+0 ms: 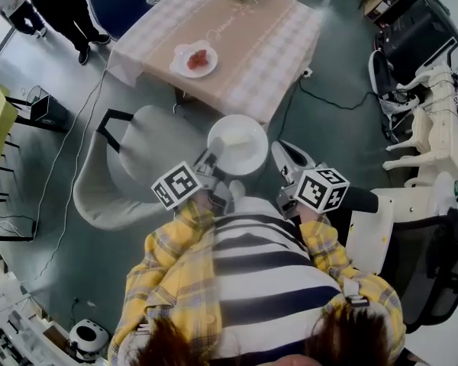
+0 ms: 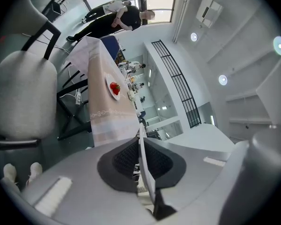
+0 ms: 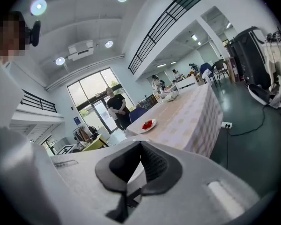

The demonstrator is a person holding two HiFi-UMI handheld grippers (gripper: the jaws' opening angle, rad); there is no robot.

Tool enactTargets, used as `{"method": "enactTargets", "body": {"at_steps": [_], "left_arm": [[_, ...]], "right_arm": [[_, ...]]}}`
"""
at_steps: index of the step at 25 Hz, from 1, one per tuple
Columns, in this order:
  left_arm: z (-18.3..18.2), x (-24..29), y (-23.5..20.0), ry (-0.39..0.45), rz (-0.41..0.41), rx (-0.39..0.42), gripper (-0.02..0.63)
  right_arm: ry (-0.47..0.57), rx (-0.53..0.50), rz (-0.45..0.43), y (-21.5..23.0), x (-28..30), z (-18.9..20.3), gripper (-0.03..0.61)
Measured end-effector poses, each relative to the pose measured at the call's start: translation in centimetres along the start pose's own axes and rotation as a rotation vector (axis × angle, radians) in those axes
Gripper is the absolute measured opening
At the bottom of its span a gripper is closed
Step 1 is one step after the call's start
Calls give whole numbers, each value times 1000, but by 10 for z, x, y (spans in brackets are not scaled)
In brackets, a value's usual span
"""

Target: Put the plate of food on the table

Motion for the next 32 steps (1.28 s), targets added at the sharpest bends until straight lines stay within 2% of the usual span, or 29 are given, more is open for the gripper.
{"method": "enactTargets", "body": {"at_steps": [6,12,17,32], "left_arm": [[-1,1,-4,1,-6,-26,18],[-2,3,-4,22,7,-86,18],[-6,12,-10,46,-17,-114,18],[2,88,-5,95,-28,-131,18]], "right_arm": [[3,27,3,1,3,4,0],[11,48,-4,4,9,1,-1],[4,72,-13,14,24,-3,-2],[-41,111,-44,74,65,-41,-2]]}}
Point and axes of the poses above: the fingertips, and each gripper's own axes: x forward along the fingers, y to its right, z out of its underside, the point moved 3 cm from there along -x, backward along the fingers, and after that the axes turned 13 degrees about y, right-handed, at the moved point
